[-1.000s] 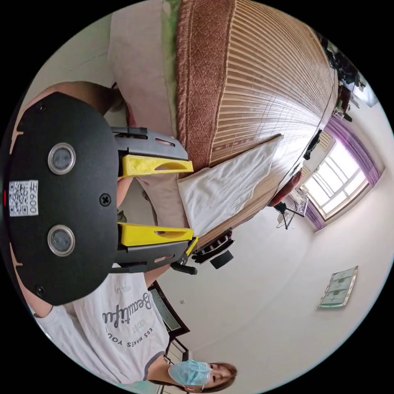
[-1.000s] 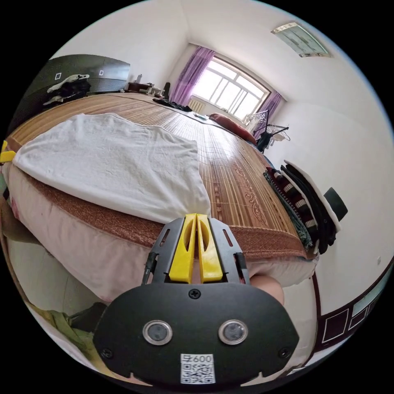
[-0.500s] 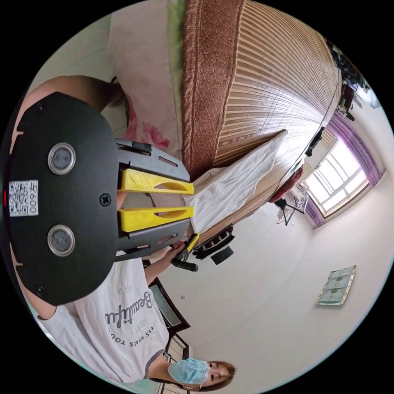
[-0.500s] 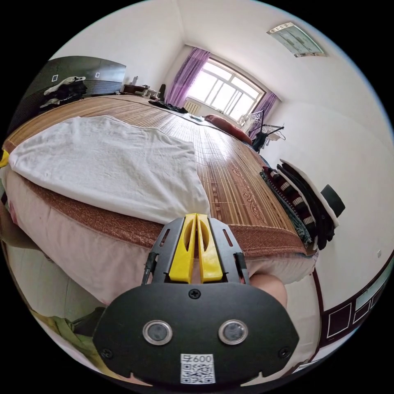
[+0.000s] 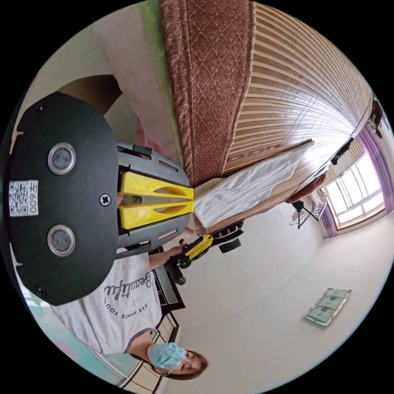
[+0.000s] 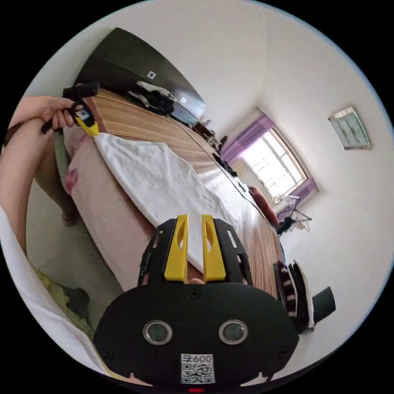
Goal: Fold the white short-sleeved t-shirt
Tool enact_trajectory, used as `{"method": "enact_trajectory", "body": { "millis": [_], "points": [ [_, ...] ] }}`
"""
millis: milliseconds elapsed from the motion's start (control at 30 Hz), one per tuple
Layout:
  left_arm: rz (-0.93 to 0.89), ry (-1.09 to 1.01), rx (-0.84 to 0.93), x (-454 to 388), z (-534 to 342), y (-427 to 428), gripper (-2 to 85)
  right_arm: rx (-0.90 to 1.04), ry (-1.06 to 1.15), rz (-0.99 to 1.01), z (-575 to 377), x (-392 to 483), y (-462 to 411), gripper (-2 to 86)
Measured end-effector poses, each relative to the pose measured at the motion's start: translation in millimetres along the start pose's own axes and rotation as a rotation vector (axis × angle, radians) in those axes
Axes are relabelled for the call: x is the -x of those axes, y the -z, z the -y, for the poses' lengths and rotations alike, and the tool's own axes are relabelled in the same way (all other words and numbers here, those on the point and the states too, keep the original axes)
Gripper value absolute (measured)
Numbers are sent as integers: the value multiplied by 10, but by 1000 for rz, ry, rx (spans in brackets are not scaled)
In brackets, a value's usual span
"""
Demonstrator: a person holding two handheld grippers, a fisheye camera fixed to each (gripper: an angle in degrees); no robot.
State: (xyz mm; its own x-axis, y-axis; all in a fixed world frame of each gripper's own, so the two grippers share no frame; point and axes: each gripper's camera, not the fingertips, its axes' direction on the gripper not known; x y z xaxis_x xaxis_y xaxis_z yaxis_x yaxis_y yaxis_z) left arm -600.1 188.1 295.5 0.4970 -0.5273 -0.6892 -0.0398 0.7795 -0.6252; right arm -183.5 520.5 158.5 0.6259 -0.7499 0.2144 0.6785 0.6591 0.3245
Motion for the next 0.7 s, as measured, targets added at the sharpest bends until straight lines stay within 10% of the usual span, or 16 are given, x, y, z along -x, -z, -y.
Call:
{"method": "enact_trajectory", "body": {
  "millis": [400, 700],
  "points": [
    [-21, -47, -15, 9, -137, -14, 10, -11, 286, 50, 703, 1346, -885, 41],
    [-151, -78, -127, -133, -399, -21, 31, 3, -43, 100, 483, 1009, -1063, -7]
  ]
}}
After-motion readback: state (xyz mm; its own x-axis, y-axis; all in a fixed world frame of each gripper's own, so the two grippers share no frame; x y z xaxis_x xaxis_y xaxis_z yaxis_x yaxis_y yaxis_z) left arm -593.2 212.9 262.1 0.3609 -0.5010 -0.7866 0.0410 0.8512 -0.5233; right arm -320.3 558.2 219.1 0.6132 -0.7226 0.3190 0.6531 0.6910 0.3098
